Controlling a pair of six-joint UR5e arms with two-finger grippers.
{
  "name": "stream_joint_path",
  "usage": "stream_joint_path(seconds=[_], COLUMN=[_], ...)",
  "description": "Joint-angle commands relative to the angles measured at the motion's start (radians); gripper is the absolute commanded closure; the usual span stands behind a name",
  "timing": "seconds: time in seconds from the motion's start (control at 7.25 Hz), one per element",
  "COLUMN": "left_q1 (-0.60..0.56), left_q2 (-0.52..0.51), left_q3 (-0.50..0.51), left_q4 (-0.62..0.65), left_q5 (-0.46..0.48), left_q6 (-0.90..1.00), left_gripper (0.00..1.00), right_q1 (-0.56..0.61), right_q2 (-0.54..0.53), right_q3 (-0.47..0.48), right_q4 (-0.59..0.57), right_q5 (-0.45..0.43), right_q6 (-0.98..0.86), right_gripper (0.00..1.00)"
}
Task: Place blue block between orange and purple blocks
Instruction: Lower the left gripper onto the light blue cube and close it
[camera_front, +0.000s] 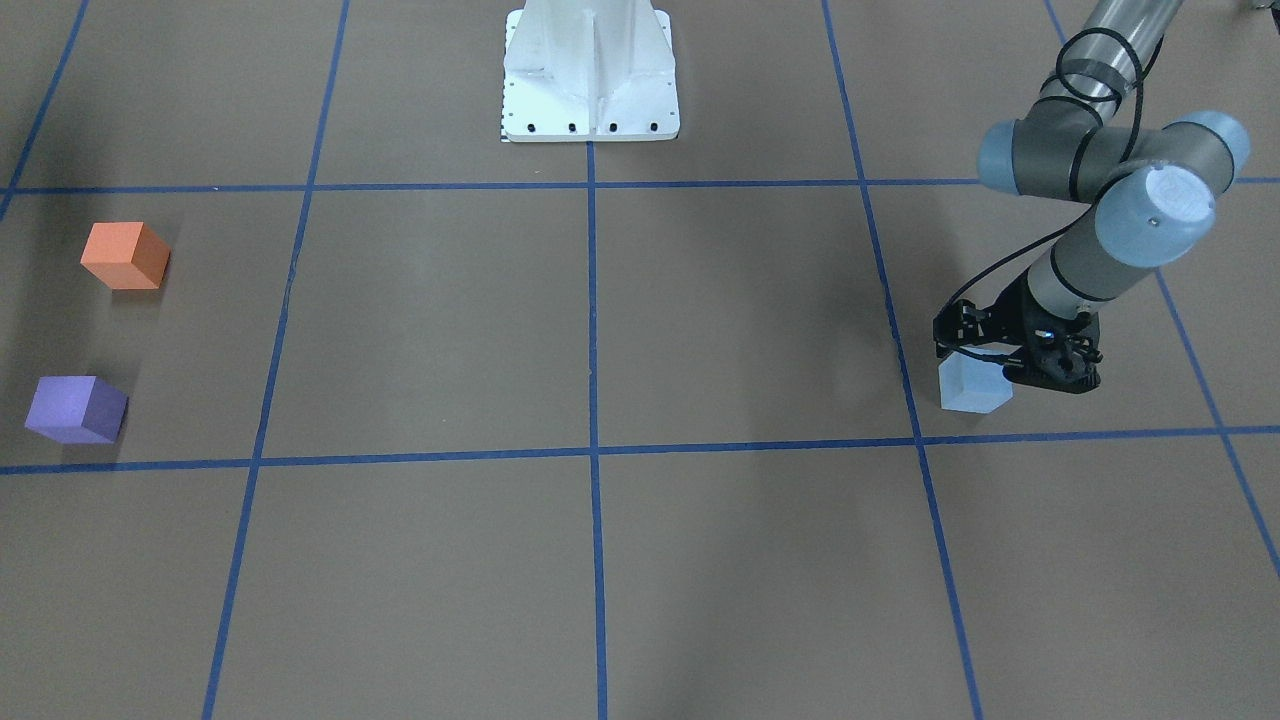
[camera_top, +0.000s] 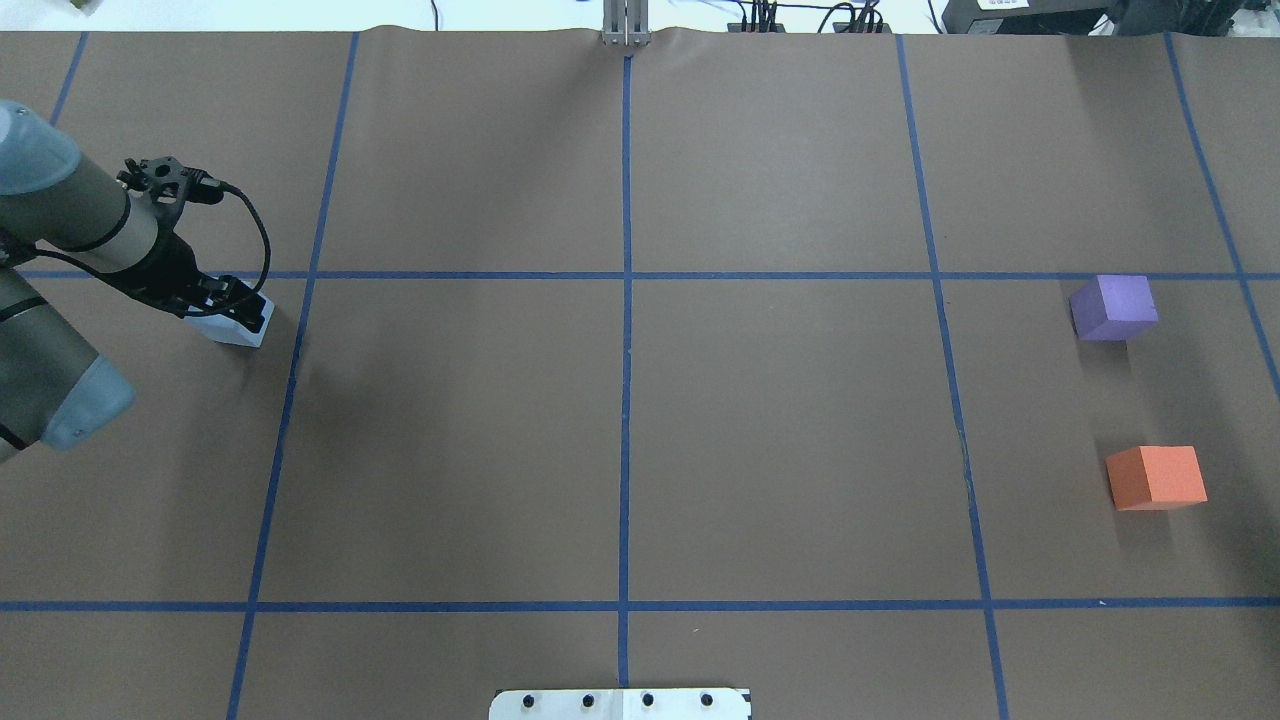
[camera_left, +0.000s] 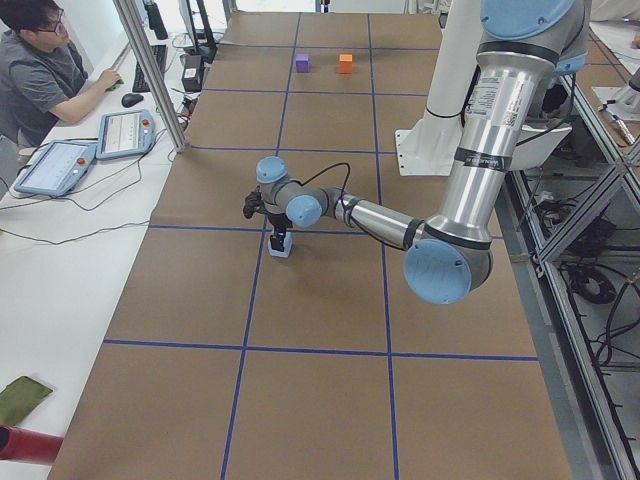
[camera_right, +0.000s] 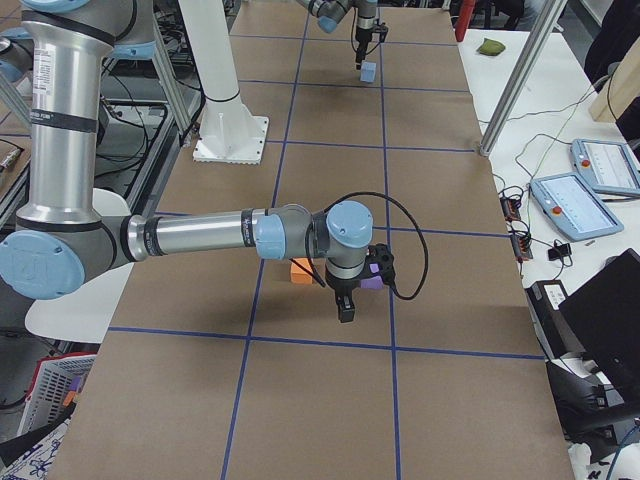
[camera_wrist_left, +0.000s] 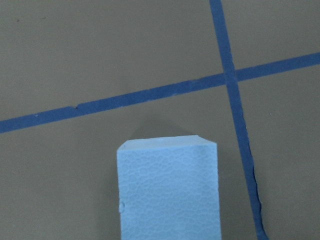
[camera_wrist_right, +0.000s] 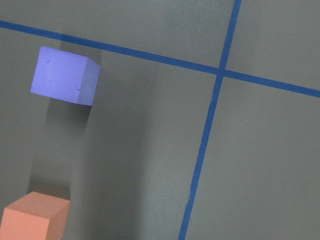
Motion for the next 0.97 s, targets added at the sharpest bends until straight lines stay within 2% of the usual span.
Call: stream_joint_path(seconds=[0.0,0.14,0.28,0.41,0.69,0.83], left_q1=[0.000,0.000,0.000,0.000,0.002,0.060], left_q2=[-0.036,-0.036,-0.036,-0.039,-0.109,-0.181], left_q3=[0.052,0.052,0.049,0.036,0.001,0.004], left_q4=[-0.002,0.000,0.003,0.006,0.015,0.017], left_q5=[0.032,0.030,0.024,0.018,0.021,0.029], left_q6=[0.010,0.030,0.029,0.014,-0.163,-0.303], left_gripper=[0.05,0.29,0.57,0.66,0.66,0.66], right_q1=[0.000,-0.001,-0.001,-0.001,-0.001,-0.001], right_q2=[0.000,0.000,0.000,0.000,0.000,0.000], right_q3=[-0.001,-0.001,-0.001,-0.001,-0.001,-0.001], right_q4=[-0.002,0.000,0.000,0.000,0.000,0.000], right_q5=[-0.002,-0.002,-0.002,-0.002,-0.002,-0.002], right_q6=[-0.002,-0.002,-0.002,0.000,-0.002,-0.002], right_gripper=[0.00,0.00,0.00,0.00,0.00,0.00])
